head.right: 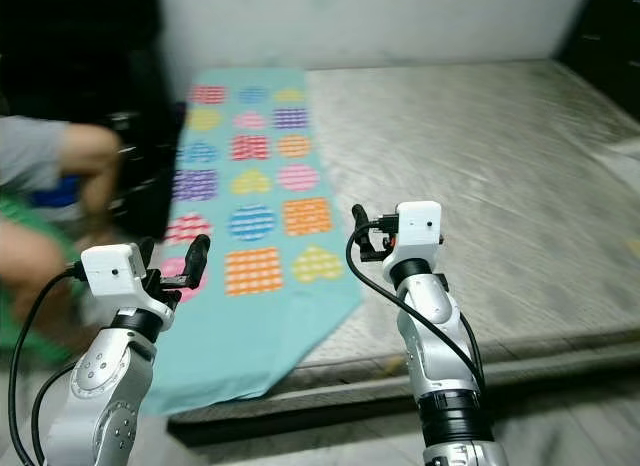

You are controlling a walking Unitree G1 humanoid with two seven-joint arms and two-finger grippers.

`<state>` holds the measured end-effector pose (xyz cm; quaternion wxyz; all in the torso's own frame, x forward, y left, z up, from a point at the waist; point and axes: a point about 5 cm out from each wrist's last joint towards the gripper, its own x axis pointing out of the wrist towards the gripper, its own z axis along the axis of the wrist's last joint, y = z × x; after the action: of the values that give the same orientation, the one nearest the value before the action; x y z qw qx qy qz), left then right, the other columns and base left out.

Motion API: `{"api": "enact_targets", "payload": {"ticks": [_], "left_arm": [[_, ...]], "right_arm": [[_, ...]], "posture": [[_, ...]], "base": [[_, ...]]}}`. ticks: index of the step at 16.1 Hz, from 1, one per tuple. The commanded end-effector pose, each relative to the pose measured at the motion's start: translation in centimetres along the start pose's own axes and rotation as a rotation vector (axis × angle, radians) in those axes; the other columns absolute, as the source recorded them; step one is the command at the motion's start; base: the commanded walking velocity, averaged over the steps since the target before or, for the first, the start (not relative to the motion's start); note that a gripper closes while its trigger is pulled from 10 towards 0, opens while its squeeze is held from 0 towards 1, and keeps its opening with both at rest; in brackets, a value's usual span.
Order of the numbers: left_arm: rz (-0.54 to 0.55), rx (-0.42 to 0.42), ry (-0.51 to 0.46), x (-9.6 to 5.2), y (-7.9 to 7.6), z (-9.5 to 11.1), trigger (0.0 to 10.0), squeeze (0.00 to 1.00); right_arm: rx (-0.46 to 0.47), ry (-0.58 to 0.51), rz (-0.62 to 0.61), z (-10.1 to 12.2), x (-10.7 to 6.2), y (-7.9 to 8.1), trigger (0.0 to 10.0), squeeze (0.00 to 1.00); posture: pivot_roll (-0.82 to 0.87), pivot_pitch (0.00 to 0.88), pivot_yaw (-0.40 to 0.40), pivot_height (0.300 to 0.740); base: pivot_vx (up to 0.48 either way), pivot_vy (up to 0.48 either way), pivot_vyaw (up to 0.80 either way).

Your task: Clean up the room

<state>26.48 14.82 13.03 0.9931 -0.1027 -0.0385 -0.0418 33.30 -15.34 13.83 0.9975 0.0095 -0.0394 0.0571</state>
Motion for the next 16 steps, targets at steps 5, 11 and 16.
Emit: {"api": "enact_targets", "payload": {"ticks": [5, 11, 16], "left_arm": [[-0.017, 0.009, 0.007, -0.19, -0.14, 0.0, 10.0, 0.0], [-0.023, 0.004, 0.014, -0.37, -0.25, -0.16, 10.0, 0.0], [-0.022, 0.006, 0.022, -0.4, -0.29, -0.25, 10.0, 0.0]], "right_arm": [[0.003, -0.007, -0.025, 0.11, -0.04, -0.38, 10.0, 0.0], [-0.008, -0.004, -0.037, 0.08, -0.15, -0.82, 10.0, 0.0], [-0.009, 0.003, -0.037, -0.14, -0.28, -0.78, 10.0, 0.0]], "posture": [[-0.05, 0.072, -0.002, 0.74], [-0.05, 0.085, -0.003, 0.74], [-0.05, 0.087, -0.002, 0.74]], "base": [[0.048, 0.0, 0.0], [0.262, 0.0, 0.0], [0.294, 0.0, 0.0]]}}
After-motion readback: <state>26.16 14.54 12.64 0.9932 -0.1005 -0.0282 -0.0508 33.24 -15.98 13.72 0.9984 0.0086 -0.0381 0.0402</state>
